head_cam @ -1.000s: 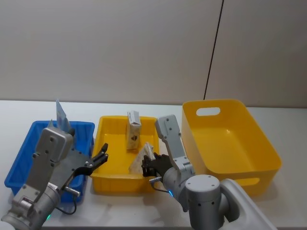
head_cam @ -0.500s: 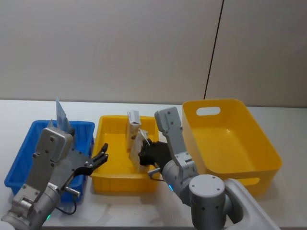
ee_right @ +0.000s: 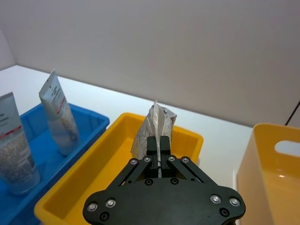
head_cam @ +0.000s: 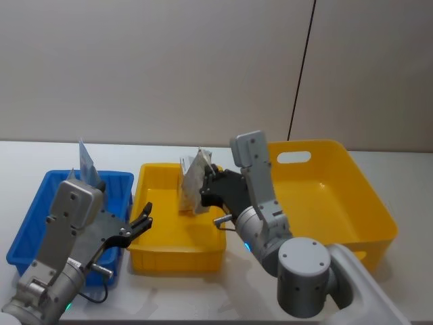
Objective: Bimanual collaborative sorting of washing and personal care products
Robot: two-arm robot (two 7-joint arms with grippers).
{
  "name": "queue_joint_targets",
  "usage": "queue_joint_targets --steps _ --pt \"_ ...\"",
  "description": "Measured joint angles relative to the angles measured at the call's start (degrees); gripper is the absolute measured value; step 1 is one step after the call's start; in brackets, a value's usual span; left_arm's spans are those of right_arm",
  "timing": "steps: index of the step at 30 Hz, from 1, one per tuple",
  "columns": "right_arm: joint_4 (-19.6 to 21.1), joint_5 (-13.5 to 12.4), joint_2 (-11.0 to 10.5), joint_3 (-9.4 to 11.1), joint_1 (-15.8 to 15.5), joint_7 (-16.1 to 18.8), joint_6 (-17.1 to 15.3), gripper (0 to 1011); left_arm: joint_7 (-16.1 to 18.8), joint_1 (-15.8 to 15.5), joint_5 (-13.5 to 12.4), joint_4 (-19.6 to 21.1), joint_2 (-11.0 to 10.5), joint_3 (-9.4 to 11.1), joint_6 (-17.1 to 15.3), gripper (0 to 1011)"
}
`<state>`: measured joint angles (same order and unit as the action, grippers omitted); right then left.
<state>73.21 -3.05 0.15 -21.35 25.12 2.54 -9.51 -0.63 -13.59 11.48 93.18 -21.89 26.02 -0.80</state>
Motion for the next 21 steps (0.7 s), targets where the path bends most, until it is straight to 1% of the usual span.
queue_joint_targets --steps 4,8,13,14,20,21 --pt "1.2 1.1 -0.6 0.5 0.0 -0.9 0.4 22 0.0 0.0 0.0 0.0 0.0 0.0 0.0 1001" --pt "2.4 2.0 -1.2 0.9 0.1 -1.6 0.0 21 0.0 0.0 0.0 0.0 0.0 0.0 0.0 1001" --pt "5.0 3.7 -2.9 2.2 -0.3 -3.0 -2.4 21 0.0 0.0 0.0 0.0 0.0 0.0 0.0 1001" --pt "5.0 3.7 -2.9 2.2 -0.3 -3.0 -2.4 21 0.0 0.0 0.0 0.0 0.0 0.0 0.0 1001" --pt "8.4 5.4 -5.3 3.9 -1.2 -4.2 -6.3 21 0.0 0.0 0.0 0.0 0.0 0.0 0.0 1001" --pt "8.4 5.4 -5.3 3.9 -1.2 -4.2 -6.3 21 0.0 0.0 0.0 0.0 0.0 0.0 0.0 1001"
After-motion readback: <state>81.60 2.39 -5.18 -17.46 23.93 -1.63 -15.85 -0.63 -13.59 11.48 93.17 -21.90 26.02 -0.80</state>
